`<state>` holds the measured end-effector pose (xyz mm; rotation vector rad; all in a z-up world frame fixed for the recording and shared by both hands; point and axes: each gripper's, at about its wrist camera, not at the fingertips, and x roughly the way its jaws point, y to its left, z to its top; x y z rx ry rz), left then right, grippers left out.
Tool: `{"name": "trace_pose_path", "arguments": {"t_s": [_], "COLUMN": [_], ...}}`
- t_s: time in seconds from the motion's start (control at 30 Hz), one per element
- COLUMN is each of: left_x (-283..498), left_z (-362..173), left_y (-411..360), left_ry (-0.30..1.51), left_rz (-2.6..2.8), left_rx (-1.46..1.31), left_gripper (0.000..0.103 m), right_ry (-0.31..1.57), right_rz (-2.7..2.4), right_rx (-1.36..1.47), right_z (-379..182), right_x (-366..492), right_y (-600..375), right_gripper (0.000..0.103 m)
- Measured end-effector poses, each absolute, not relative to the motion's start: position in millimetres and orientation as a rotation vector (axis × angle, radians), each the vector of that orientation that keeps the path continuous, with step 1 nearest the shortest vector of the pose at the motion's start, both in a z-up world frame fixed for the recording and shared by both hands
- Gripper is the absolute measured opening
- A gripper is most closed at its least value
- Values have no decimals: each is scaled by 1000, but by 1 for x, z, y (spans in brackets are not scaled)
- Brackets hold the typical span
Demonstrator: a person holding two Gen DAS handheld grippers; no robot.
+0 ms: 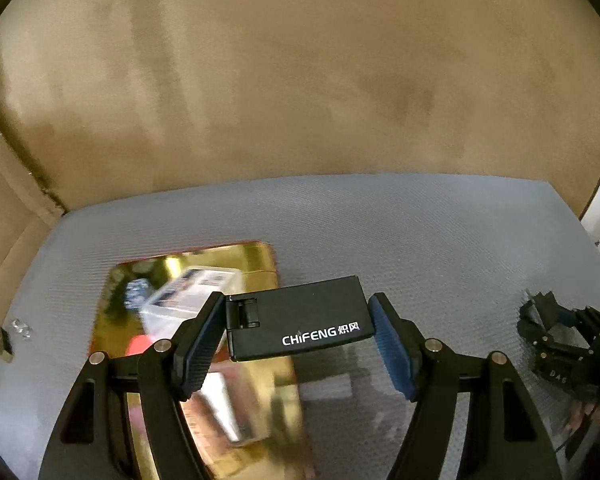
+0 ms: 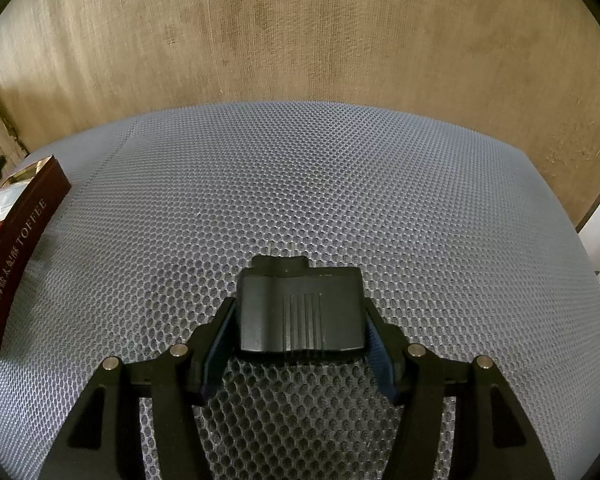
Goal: Organize rigid objects
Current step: 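Carry the black CHIFENG power bank into the gold tray and open the left tool, then lower the black charger block into the gold tray and open the right tool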
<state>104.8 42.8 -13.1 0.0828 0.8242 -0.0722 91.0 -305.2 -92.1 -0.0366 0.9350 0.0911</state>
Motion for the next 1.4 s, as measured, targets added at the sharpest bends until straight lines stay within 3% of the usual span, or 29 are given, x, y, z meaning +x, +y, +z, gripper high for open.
{"name": "trace_pose_path", "arguments": {"t_s": [0.5,1.2,1.4], "left_x": [99,92,76], "left_z": [-24,-51,-38], "left_y": [140,161,159], "left_ry": [859,920,855], "left_rz": [61,-16,-34], "left_rx": [49,7,32], "left_gripper": [68,70,85], "right_ry": [935,935,933], "right_rz": [88,87,70], "right_rx": [-41,-48,-56], "right_z": [-90,-85,-83], "right_x": [92,93,88], "right_y": [-304,-304,-297], "right_gripper": [61,61,60]}}
